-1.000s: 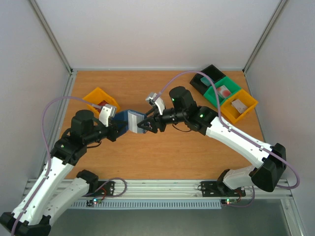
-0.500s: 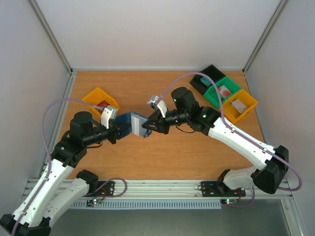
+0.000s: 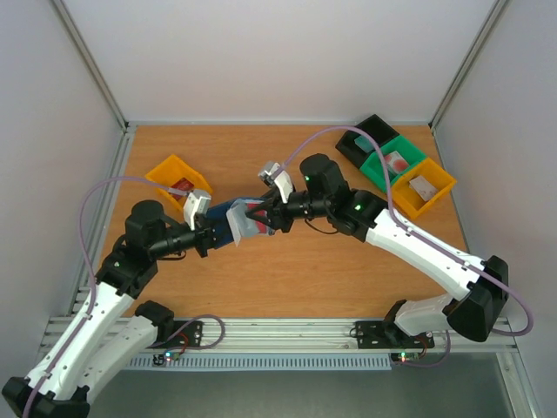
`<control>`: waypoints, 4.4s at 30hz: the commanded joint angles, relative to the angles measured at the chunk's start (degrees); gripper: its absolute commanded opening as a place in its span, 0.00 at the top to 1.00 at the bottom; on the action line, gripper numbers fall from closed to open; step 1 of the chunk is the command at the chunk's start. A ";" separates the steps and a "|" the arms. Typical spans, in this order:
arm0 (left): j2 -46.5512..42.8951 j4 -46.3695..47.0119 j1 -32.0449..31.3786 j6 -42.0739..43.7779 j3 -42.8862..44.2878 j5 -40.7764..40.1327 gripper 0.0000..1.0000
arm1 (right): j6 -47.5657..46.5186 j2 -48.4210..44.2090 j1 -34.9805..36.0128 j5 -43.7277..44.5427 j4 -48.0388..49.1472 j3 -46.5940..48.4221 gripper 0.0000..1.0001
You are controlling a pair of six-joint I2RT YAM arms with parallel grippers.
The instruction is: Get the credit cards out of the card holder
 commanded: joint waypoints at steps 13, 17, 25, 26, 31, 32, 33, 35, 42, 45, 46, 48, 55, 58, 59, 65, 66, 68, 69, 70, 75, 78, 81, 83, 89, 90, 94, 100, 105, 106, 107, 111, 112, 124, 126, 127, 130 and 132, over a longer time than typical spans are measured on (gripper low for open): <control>-1.35 15.16 -0.38 -9.20 -3.82 3.63 1.00 | 0.51 3.33 4.81 2.60 2.07 1.28 0.58; -1.73 14.88 -0.38 -8.74 -3.75 3.58 1.00 | -0.01 2.21 4.85 1.42 2.25 0.70 0.69; -2.32 13.12 -0.38 -4.50 -3.85 4.66 0.58 | 0.28 1.19 4.84 5.96 -2.59 2.78 0.95; -2.56 12.52 -0.38 -3.57 -3.91 4.51 0.49 | 0.68 1.10 4.82 6.55 -2.96 3.05 0.98; -2.92 9.01 -0.38 1.04 -3.75 4.76 0.18 | 2.60 0.68 4.85 8.32 -2.92 3.56 0.99; -2.96 8.71 -0.38 1.19 -3.81 5.46 0.15 | 2.85 0.58 4.85 8.73 -2.77 3.58 0.99; -2.91 8.63 -0.39 1.15 -3.95 6.15 0.12 | 3.04 0.53 4.88 9.19 -2.55 3.50 0.99; -2.62 9.70 -0.38 -0.13 -4.87 5.49 0.08 | 3.48 0.53 5.21 9.95 -1.94 3.47 0.99; 0.66 9.23 -0.40 -1.33 -4.69 -5.09 0.42 | 1.81 1.03 7.92 7.75 -2.10 5.60 0.99; 0.00 9.27 -0.38 -0.77 -4.62 -2.42 0.72 | 1.38 -0.80 7.80 8.47 -1.65 4.41 0.99; -0.32 8.98 -0.38 -0.86 -4.63 -1.38 0.80 | 1.42 -1.45 7.61 8.34 -1.52 3.97 0.99; -1.10 8.70 -0.38 -1.43 -4.75 0.21 0.94 | 1.56 -2.32 6.23 6.76 -1.91 3.43 0.98; -1.84 11.18 -0.38 -4.88 -4.87 5.52 1.00 | -0.13 -5.33 0.83 1.07 -6.38 1.31 0.62; -1.52 12.34 -0.38 -5.70 -4.95 5.57 1.00 | -1.18 -5.30 0.31 -1.03 -9.17 1.05 0.56; -1.39 12.52 -0.38 -5.72 -4.90 5.37 1.00 | -1.18 -5.21 0.28 -1.68 -9.70 0.90 0.54; -0.86 12.54 -0.38 -4.85 -4.75 4.55 1.00 | -0.47 -3.86 0.28 -3.88 -10.33 0.73 0.49; -0.94 12.50 -0.38 -4.91 -4.83 4.38 1.00 | -0.29 -3.69 0.28 -4.00 -10.14 0.53 0.51; -1.04 12.63 -0.37 -5.09 -4.93 4.24 1.00 | -0.10 -3.69 0.28 -4.46 -9.73 0.14 0.62; -1.14 12.56 -0.38 -5.10 -4.98 4.20 1.00 | 0.00 -3.93 0.26 -4.50 -9.48 -0.04 0.72; -1.26 12.39 -0.38 -5.11 -4.97 4.18 1.00 | -0.17 -4.19 0.28 -4.55 -9.26 -0.23 0.80; -2.80 7.05 -0.30 -6.93 -5.59 -5.64 0.69 | 0.14 -5.30 -0.13 0.10 -10.85 0.13 0.99; -3.57 -1.17 0.08 -8.33 -5.87 -23.58 0.60 | 1.21 -5.25 -0.50 2.34 -14.07 1.43 0.99; -4.59 -6.58 1.19 -5.60 -6.04 -33.80 0.58 | 2.35 -5.56 -0.51 4.74 -16.77 2.52 0.99; -6.15 -7.87 1.69 -3.53 -6.14 -34.33 0.56 | 3.77 -6.03 -0.49 8.02 -18.57 3.13 0.99; -12.34 -9.28 2.40 -1.77 -5.27 -30.72 0.52 | 12.99 -3.35 -0.38 27.38 -28.67 7.84 0.99; -13.52 -8.89 2.43 -0.94 -4.82 -28.12 0.54 | 14.31 -2.07 -0.06 32.84 -31.01 9.12 0.99; -17.03 -3.05 2.52 -0.17 -4.53 -12.25 0.61 | 16.23 5.21 5.69 48.45 -39.77 16.99 0.99; -15.13 14.06 0.29 -16.64 -9.05 5.23 0.68 | 17.28 17.99 14.30 51.33 -43.85 30.18 0.99; -12.48 10.95 -1.47 -17.47 -8.68 2.96 0.75 | 18.95 20.83 16.67 44.34 -38.32 31.74 0.99; -12.47 10.93 -1.52 -18.66 -9.19 2.85 0.76 | 19.32 20.78 16.83 43.12 -37.23 31.50 0.99; -12.41 10.81 -1.52 -19.35 -9.72 2.49 0.75 | 19.63 20.68 17.07 42.30 -36.28 31.26 0.99; -12.15 5.68 -1.61 -20.12 -11.02 -3.24 0.79 | 19.76 19.93 17.96 39.06 -34.51 30.55 0.99; -11.99 3.52 -1.61 -19.44 -10.95 -5.09 0.80 | 19.88 19.19 17.99 37.93 -33.55 29.78 0.99; -14.15 -2.41 -1.43 -9.19 -8.43 -5.57 0.75 | 10.17 6.29 15.63 18.15 -22.38 18.63 0.99; -14.17 0.48 -1.43 -7.54 -7.46 -0.21 0.71 | 7.76 4.48 14.34 13.20 -21.41 17.79 0.99; -14.23 2.28 -1.43 -6.65 -6.90 2.76 0.70 | 5.98 4.08 13.74 10.83 -21.32 17.74 0.99; -13.91 5.34 -1.43 -5.73 -4.94 4.88 0.69 | 2.26 3.53 12.12 5.09 -21.94 18.52 0.99; -12.98 5.56 -1.43 -4.76 -3.60 6.39 0.69 | 0.41 2.95 10.27 0.31 -21.25 18.46 0.99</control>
